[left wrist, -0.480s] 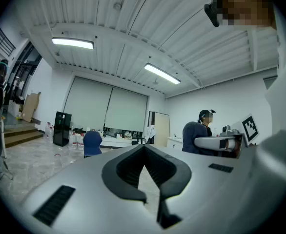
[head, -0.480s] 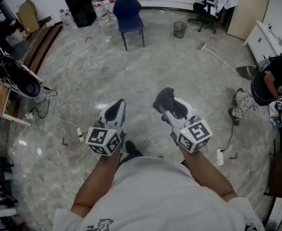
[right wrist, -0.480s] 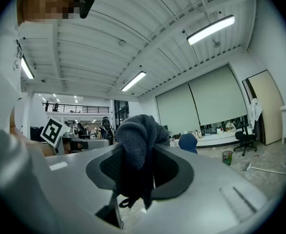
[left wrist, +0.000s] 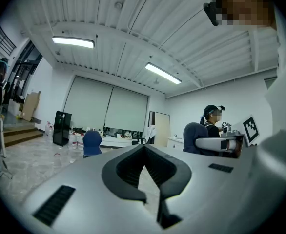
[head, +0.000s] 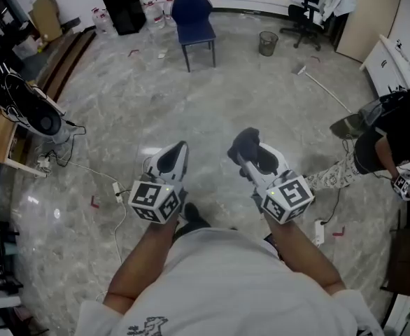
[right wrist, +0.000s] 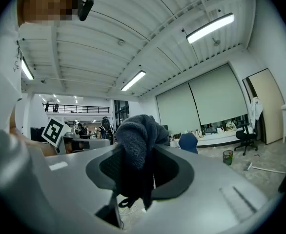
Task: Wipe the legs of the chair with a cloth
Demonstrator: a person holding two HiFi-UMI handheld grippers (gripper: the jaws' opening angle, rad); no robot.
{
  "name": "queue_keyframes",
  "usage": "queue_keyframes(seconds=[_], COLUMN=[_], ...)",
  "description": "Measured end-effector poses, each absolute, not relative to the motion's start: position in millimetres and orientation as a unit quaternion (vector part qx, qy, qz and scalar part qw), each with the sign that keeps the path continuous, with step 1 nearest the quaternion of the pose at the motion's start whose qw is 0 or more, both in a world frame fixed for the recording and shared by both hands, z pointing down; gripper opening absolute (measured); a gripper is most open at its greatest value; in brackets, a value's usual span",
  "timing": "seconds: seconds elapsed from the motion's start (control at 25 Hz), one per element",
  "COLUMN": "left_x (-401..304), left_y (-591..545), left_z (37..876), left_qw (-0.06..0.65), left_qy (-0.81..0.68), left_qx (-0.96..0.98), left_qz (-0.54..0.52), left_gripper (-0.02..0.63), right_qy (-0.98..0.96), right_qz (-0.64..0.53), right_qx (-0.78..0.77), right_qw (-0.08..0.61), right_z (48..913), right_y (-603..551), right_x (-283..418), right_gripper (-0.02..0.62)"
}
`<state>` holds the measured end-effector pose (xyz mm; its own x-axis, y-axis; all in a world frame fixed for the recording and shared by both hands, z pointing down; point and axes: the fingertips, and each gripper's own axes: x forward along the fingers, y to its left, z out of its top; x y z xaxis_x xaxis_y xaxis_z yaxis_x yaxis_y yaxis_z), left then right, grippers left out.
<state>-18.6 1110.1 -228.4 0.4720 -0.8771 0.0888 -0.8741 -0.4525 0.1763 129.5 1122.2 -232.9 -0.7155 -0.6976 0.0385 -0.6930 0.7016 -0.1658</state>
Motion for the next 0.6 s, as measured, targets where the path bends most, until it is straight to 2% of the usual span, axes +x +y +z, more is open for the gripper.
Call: queue_keyframes(seconds=[0.32, 0.6], left_x=[-40, -101], left_y=[1058, 993], left_z=[-224, -221], left_qw=[0.105, 0.105], left_qy=[-0.510, -0.502], left_qx=[0.854, 0.858], left_qz=[-0.009, -0.020], left_gripper=[0.006, 0.006], right_qy=[0.921, 0.915], right_qz=[-0.091, -0.090], right_qx=[-0.378, -0.392], right_qw=[0.010, 0.012], right_z=[-230, -228], right_y=[1072, 1003], right_x=[108, 58], right_gripper=[0.130, 0.130])
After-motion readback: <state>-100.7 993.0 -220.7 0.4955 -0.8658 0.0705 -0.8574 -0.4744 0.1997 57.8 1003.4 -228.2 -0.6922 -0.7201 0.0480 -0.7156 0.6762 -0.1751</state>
